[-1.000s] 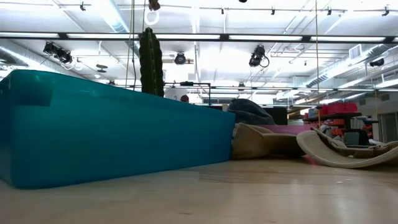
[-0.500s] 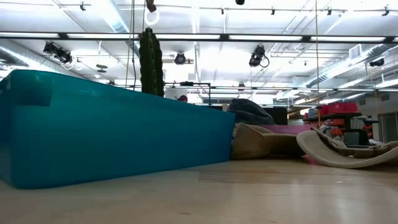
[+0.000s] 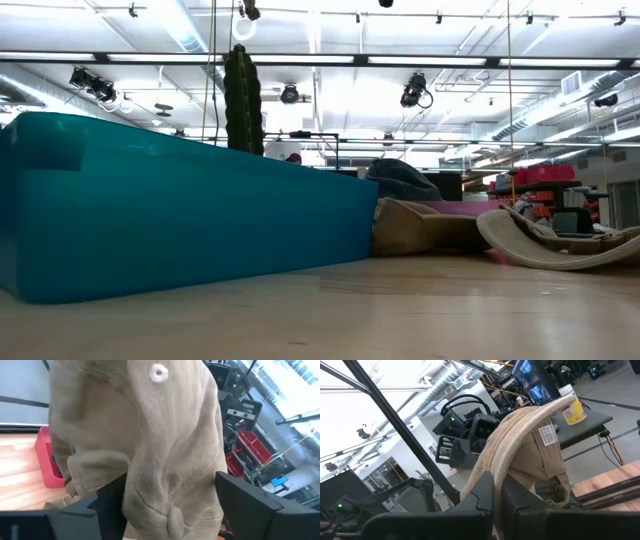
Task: Pick & Place hat
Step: Put the left brown cap into the blue bin
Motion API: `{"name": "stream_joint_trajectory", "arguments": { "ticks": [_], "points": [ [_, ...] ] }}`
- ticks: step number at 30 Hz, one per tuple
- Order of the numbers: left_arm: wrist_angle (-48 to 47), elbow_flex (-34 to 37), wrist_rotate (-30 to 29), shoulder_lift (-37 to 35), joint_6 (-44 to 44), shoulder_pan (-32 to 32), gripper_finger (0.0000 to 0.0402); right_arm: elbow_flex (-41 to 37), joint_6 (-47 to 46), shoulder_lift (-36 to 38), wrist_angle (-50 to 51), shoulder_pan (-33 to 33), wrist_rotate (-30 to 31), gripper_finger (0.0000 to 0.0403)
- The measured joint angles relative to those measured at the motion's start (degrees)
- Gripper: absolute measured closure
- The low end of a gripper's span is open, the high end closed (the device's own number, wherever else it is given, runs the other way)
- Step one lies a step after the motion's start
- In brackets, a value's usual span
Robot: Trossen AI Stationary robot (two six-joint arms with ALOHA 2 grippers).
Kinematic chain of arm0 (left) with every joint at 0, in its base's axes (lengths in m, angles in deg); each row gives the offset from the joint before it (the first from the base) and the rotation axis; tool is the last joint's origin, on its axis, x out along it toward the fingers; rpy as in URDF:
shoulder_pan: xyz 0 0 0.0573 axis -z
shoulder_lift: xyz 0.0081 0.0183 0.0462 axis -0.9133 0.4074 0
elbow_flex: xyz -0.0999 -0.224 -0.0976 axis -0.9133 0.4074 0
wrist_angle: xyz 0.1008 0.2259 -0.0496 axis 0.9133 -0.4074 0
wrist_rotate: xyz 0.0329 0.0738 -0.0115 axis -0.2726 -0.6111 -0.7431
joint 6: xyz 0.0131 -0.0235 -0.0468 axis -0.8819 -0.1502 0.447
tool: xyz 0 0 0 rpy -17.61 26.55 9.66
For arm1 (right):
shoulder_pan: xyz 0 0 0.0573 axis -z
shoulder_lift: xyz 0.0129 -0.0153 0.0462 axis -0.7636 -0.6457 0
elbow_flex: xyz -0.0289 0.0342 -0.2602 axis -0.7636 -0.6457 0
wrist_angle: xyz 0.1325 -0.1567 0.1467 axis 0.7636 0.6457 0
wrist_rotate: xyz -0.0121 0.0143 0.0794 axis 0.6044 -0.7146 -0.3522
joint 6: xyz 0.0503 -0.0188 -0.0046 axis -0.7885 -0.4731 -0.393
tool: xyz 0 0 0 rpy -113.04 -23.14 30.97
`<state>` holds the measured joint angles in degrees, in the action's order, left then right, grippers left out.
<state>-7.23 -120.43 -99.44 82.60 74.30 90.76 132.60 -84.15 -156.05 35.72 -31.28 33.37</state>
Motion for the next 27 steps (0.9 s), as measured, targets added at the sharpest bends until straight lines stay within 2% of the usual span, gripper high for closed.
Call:
{"name": "stream_joint_trajectory", "arguments": {
  "ticks": [5, 12, 15, 19, 27],
  "points": [
    [0.63, 0.00, -0.02, -0.55, -0.86, 0.01, 0.0208, 0.00, 0.46, 0.00, 2.15, 0.26, -0.03, 0.0395],
    [1.17, 0.00, 0.09, -0.65, -0.72, 0.19, 0.0378, 0.00, 0.17, 0.00, 2.89, 0.61, -0.23, 0.0392],
    [2.95, 0.00, 0.46, -0.64, -0.63, 0.24, 0.0383, 0.00, 0.04, 0.00, 3.05, 0.63, -1.36, 0.0372],
    [6.31, 0.00, -0.68, -0.61, 0.06, 1.20, 0.0385, 0.00, 0.15, 0.13, 5.87, 1.75, -2.69, 0.0316],
    [7.64, -0.02, -13.18, 2.28, 5.96, 7.26, 0.0385, -0.04, 0.05, 1.27, 10.34, 7.27, -9.80, 0.0181]
  ]
}}
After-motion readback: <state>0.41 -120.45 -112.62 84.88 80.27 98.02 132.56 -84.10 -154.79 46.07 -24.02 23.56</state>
